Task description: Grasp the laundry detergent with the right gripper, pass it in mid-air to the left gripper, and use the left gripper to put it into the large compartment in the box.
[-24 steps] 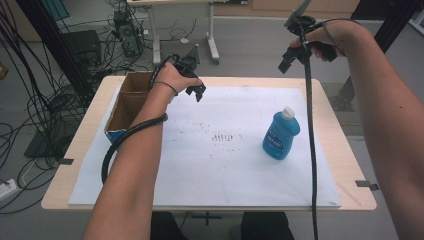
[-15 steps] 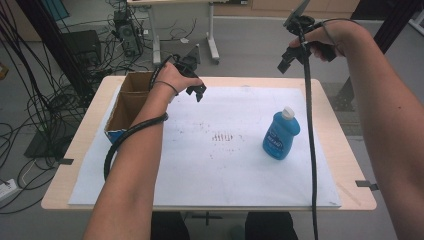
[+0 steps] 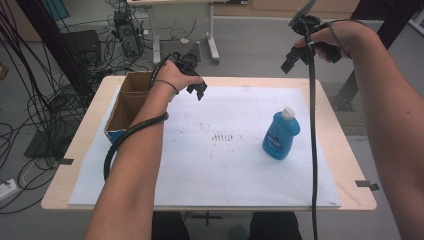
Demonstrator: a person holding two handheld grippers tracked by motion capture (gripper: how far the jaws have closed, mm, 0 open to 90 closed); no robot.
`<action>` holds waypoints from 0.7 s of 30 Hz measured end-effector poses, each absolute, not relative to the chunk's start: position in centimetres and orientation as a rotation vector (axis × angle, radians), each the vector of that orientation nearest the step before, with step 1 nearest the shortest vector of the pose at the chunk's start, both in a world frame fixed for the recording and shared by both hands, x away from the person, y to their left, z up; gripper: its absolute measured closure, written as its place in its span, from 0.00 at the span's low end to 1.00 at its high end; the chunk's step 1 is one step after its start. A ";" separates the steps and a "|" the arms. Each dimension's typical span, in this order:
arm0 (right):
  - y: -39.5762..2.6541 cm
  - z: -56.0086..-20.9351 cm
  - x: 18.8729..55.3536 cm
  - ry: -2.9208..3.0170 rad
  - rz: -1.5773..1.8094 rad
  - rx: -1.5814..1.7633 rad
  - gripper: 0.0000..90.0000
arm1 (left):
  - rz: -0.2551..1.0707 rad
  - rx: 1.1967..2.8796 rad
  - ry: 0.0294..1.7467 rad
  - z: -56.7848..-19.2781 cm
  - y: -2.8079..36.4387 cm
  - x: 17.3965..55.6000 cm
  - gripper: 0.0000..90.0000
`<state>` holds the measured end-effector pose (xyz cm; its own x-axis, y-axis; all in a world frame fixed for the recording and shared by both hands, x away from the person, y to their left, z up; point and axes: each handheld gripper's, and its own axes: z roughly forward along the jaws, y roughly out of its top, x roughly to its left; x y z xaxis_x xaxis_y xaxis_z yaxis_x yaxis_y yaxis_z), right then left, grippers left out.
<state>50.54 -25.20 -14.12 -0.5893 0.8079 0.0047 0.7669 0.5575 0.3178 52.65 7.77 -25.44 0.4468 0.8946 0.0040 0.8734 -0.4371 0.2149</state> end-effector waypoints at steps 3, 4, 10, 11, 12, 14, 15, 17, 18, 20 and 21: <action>-25.3 -14.1 50.1 2.644 0.439 1.336 0.09 | 0.173 2.516 1.552 -25.4 8.0 52.6 0.11; -25.3 -14.1 50.0 2.648 0.444 1.327 0.09 | 0.170 2.515 1.553 -25.3 8.1 52.5 0.11; -25.3 -14.1 49.1 2.647 0.460 1.310 0.09 | 0.167 2.497 1.551 -25.1 8.3 52.3 0.11; -25.3 -14.1 49.0 2.649 0.463 1.304 0.09 | 0.155 2.494 1.550 -25.1 8.2 52.3 0.11; -25.3 -14.1 48.8 2.650 0.469 1.297 0.09 | 0.152 2.488 1.547 -25.0 8.2 52.2 0.11; -25.4 -14.2 48.6 2.650 0.464 1.290 0.09 | 0.154 2.489 1.540 -24.9 8.1 52.0 0.11; -25.4 -14.2 48.3 2.647 0.465 1.286 0.09 | 0.151 2.488 1.539 -24.8 8.0 51.9 0.11; -25.5 -14.3 48.2 2.649 0.464 1.281 0.09 | 0.154 2.494 1.542 -24.7 7.9 51.7 0.11; -25.5 -14.3 48.1 2.648 0.466 1.281 0.09 | 0.159 2.494 1.543 -24.7 7.8 51.5 0.11; -25.7 -14.3 47.8 2.646 0.476 1.277 0.09 | 0.151 2.494 1.529 -24.5 7.7 51.3 0.11; -25.9 -14.3 47.6 2.642 0.486 1.275 0.09 | 0.149 2.486 1.531 -24.5 7.6 51.2 0.11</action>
